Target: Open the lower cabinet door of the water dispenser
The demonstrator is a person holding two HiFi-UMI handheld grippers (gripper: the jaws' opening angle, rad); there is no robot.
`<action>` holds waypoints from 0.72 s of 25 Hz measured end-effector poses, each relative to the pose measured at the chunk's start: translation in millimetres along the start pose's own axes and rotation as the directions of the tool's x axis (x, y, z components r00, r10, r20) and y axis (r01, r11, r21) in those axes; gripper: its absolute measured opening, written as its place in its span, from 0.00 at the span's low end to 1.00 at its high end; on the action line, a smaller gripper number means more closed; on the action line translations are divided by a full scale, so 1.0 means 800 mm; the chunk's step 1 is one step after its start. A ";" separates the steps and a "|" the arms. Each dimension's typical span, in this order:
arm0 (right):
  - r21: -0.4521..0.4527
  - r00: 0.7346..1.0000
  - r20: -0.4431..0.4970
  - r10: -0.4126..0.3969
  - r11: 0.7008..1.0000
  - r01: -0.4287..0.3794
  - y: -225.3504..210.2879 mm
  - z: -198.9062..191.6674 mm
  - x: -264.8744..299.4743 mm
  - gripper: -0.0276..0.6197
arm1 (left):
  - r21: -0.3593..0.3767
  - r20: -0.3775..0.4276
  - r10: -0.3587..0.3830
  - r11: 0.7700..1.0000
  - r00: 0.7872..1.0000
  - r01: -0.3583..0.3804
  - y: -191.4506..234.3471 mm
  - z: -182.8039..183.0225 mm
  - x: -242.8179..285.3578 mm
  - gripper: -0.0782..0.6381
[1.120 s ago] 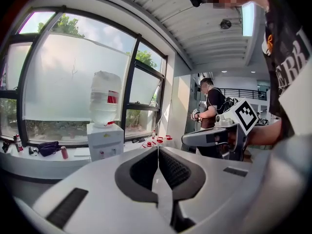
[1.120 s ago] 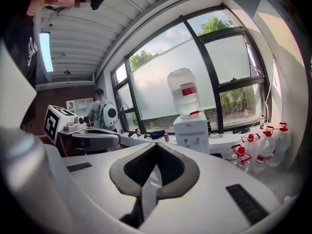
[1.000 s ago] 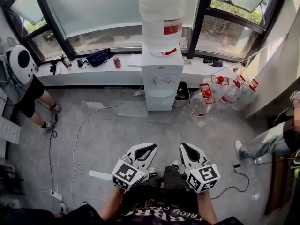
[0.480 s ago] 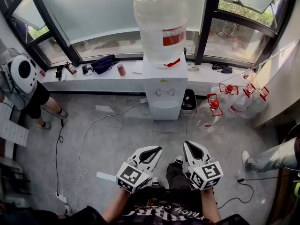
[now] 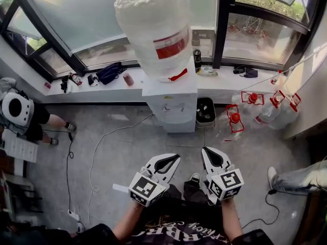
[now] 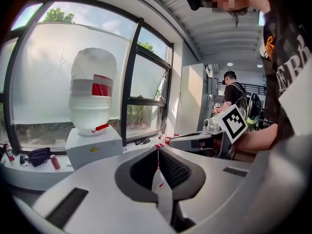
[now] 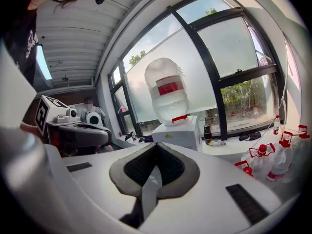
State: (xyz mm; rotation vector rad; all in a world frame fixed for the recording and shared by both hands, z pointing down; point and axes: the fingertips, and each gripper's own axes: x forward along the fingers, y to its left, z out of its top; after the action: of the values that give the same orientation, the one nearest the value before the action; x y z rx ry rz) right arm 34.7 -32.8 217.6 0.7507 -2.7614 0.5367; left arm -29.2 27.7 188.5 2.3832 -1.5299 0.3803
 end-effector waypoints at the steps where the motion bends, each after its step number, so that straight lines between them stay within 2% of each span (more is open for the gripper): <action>1: 0.001 1.000 -0.004 -0.005 1.000 0.005 -0.011 -0.003 0.005 0.06 | -0.002 -0.007 -0.006 1.000 1.000 0.006 0.001 -0.001 0.009 0.14; 5: 0.010 1.000 -0.015 -0.027 1.000 0.027 -0.052 -0.022 0.025 0.06 | 0.000 -0.032 -0.032 0.999 0.999 0.032 0.009 -0.007 0.042 0.14; 8: 0.011 0.998 -0.022 -0.054 0.998 0.055 -0.083 -0.037 0.045 0.06 | 0.037 -0.052 -0.056 0.998 0.997 0.058 0.022 -0.015 0.067 0.14; 13: -0.019 0.993 0.008 -0.116 0.993 0.117 -0.138 -0.059 0.086 0.06 | 0.093 -0.078 -0.144 0.984 0.986 0.151 0.052 -0.048 0.116 0.14; 18: -0.071 0.991 -0.045 -0.127 0.990 0.124 -0.190 -0.118 0.149 0.06 | 0.055 -0.097 -0.211 0.975 0.973 0.217 0.087 -0.104 0.174 0.14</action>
State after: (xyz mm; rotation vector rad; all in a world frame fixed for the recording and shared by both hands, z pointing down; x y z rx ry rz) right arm 25.6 -169.2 383.8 0.8754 -2.6507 0.4275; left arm -42.4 -85.6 323.1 2.5120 -1.2244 0.4884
